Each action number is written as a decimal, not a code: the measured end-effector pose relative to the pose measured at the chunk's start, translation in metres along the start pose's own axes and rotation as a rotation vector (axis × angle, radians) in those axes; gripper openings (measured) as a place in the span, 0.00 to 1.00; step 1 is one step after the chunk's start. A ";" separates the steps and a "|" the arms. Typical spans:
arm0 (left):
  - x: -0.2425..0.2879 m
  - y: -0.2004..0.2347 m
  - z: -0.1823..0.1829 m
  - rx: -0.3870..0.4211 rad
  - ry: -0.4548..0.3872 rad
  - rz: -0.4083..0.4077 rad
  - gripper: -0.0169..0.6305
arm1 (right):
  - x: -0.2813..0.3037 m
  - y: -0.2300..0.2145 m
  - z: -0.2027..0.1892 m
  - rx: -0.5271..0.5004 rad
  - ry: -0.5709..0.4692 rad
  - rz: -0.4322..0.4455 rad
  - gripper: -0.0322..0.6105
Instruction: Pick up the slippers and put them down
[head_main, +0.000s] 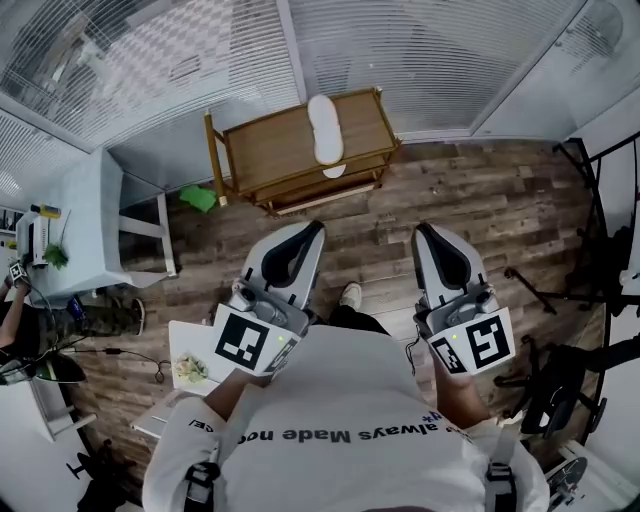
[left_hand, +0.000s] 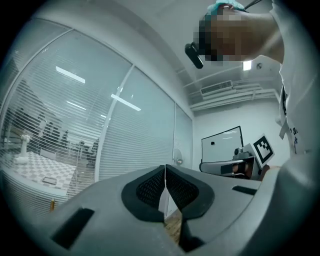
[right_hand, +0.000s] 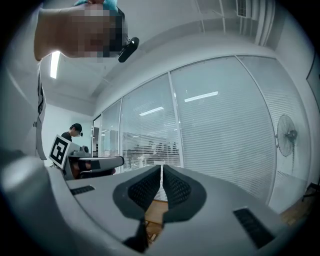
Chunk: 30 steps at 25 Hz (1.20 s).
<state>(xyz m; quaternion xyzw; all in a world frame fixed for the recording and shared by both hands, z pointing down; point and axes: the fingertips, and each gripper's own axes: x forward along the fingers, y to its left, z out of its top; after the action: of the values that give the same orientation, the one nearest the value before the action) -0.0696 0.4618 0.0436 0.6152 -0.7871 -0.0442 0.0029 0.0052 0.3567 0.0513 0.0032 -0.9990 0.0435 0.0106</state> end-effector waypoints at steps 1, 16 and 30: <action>0.008 0.001 -0.001 0.000 0.000 0.005 0.05 | 0.004 -0.008 0.000 0.002 0.003 0.006 0.08; 0.086 0.075 -0.021 -0.011 0.008 0.060 0.05 | 0.098 -0.062 -0.009 0.018 0.032 0.085 0.08; 0.172 0.233 -0.009 -0.030 0.003 0.031 0.05 | 0.275 -0.102 0.005 0.007 0.043 0.071 0.08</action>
<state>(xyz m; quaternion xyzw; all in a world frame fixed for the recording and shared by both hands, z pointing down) -0.3368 0.3500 0.0607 0.6027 -0.7959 -0.0551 0.0138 -0.2687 0.2535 0.0608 -0.0330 -0.9979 0.0474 0.0307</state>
